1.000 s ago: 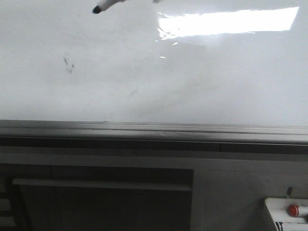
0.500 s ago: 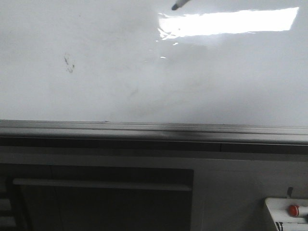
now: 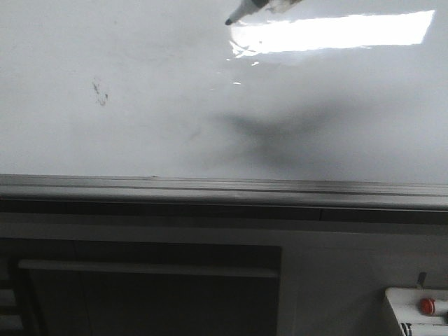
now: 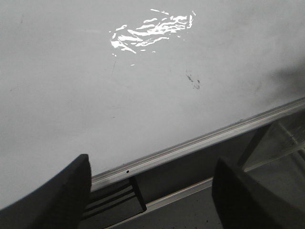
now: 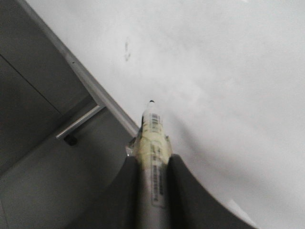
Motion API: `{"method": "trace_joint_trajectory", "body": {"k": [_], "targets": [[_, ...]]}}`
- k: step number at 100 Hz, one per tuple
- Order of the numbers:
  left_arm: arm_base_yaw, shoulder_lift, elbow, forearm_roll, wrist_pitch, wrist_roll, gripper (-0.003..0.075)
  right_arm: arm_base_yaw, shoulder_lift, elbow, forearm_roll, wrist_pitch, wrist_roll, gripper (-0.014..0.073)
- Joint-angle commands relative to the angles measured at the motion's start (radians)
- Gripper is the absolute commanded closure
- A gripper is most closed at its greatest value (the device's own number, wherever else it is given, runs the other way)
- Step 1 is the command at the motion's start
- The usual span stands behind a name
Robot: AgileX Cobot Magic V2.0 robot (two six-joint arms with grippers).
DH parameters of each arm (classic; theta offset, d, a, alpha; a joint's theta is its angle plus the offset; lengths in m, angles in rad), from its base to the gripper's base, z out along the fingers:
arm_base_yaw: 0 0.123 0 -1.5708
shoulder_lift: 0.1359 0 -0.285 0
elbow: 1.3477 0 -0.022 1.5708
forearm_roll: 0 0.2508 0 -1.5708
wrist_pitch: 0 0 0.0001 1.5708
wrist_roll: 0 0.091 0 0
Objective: Write number 2 on whiteboard
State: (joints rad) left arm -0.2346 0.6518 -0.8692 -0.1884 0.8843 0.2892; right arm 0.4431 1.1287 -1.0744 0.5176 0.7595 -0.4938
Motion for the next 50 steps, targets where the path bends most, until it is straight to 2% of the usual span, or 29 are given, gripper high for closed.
{"method": "trace_joint_trajectory", "body": {"k": [1,16,50], "targets": [[0.003,0.001,-0.023,-0.016,-0.075,-0.011,0.0226,-0.026,0.047,-0.087,0.013,-0.017,0.004,0.0629],[0.003,0.001,-0.023,-0.016,-0.079,-0.011,0.0226,-0.017,0.137,-0.160,-0.021,0.025,0.004,0.0629],[0.003,0.001,-0.023,-0.016,-0.090,-0.011,0.0226,0.008,0.258,-0.249,-0.115,0.009,0.008,0.0629]]}}
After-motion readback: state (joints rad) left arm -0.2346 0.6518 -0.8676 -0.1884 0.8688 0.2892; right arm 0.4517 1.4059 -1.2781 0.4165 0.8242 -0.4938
